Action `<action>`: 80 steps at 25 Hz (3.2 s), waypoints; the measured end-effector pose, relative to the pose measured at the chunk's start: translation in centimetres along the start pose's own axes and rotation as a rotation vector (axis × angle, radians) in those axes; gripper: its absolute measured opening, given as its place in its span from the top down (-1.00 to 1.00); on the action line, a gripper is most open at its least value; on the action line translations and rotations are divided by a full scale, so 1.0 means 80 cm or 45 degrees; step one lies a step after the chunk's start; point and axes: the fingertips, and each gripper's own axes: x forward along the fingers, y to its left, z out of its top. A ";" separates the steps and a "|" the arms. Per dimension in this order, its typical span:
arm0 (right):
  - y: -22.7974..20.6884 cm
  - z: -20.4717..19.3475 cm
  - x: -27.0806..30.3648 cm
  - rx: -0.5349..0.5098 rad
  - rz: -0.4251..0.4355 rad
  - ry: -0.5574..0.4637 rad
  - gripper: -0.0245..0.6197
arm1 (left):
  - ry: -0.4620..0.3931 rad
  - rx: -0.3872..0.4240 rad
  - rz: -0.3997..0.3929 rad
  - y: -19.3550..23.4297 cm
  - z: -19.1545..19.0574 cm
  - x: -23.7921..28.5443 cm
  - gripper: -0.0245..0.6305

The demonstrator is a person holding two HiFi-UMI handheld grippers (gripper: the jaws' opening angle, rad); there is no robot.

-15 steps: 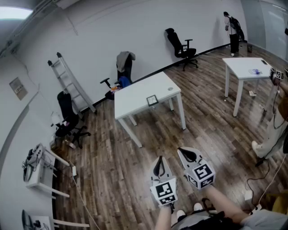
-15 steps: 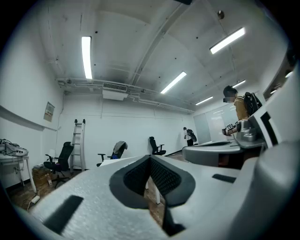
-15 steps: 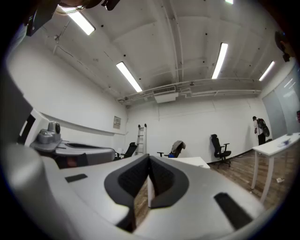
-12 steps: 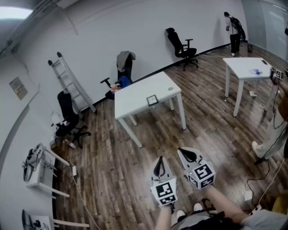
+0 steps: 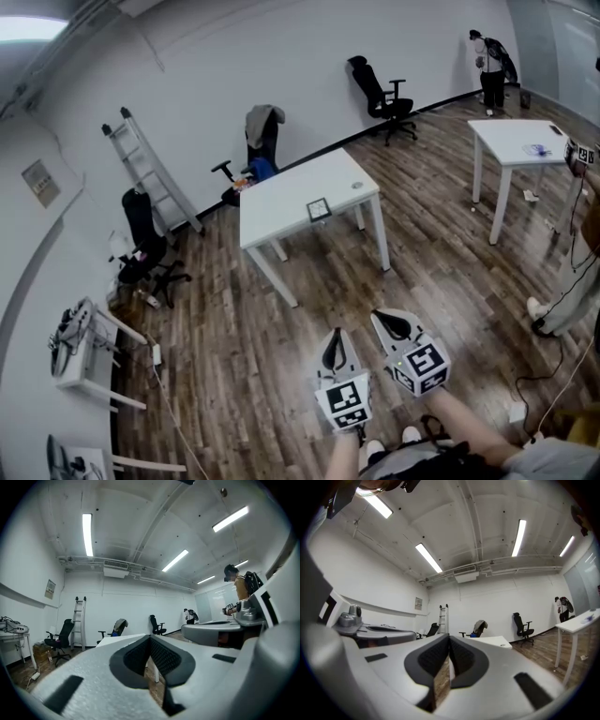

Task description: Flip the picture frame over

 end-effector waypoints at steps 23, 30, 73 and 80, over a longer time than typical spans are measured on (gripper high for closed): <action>-0.089 -0.028 0.099 0.000 -0.035 0.046 0.91 | 0.027 -0.049 -0.011 0.022 -0.024 0.139 0.94; -0.116 -0.038 0.208 -0.004 -0.077 0.074 0.91 | 0.035 -0.060 -0.069 0.080 -0.025 0.244 0.94; -0.236 -0.067 0.561 0.016 -0.093 0.132 0.91 | 0.079 -0.131 -0.112 0.245 -0.048 0.576 0.94; -0.297 -0.068 0.636 0.028 -0.012 0.127 0.91 | 0.104 -0.128 -0.042 0.253 -0.043 0.664 0.94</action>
